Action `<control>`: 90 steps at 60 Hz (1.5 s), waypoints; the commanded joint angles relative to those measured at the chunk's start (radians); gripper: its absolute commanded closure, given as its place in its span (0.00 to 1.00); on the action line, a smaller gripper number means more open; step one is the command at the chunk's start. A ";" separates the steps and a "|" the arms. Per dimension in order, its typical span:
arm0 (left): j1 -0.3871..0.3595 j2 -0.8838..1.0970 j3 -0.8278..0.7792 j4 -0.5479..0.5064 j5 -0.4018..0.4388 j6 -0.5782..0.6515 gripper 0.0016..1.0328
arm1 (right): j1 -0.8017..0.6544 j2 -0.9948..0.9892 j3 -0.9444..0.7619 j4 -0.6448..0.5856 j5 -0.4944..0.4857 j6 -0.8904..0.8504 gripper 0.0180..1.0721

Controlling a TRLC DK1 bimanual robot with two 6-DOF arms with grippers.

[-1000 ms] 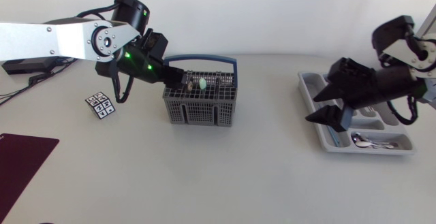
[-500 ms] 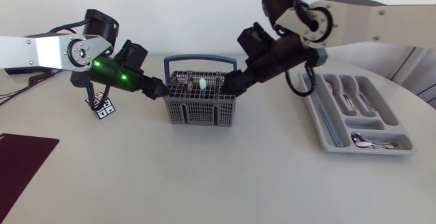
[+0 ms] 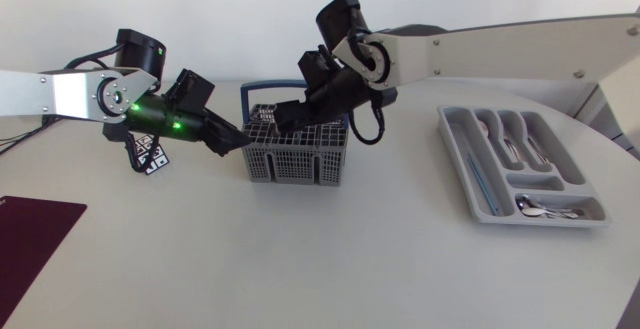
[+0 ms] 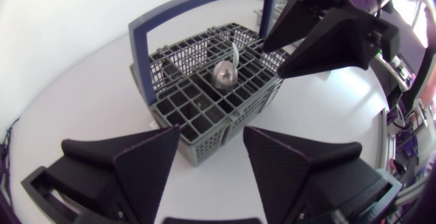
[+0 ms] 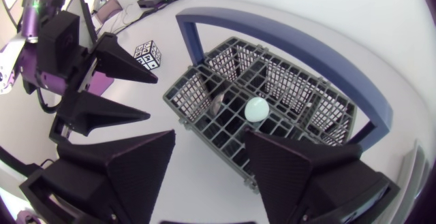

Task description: Transfer all utensils from the basket to the drawer tray.

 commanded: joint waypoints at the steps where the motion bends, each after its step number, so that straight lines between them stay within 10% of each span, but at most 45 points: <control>1: 0.015 -0.006 -0.038 0.031 0.027 0.031 0.37 | 0.017 0.040 0.019 0.031 0.008 0.058 0.35; 53: 0.012 0.017 -0.150 0.223 0.048 0.080 0.37 | 0.055 0.138 0.010 0.200 0.086 0.145 0.59; 90: -0.002 0.041 -0.158 0.249 0.048 0.087 0.37 | 0.061 0.163 0.004 0.257 0.083 0.125 0.94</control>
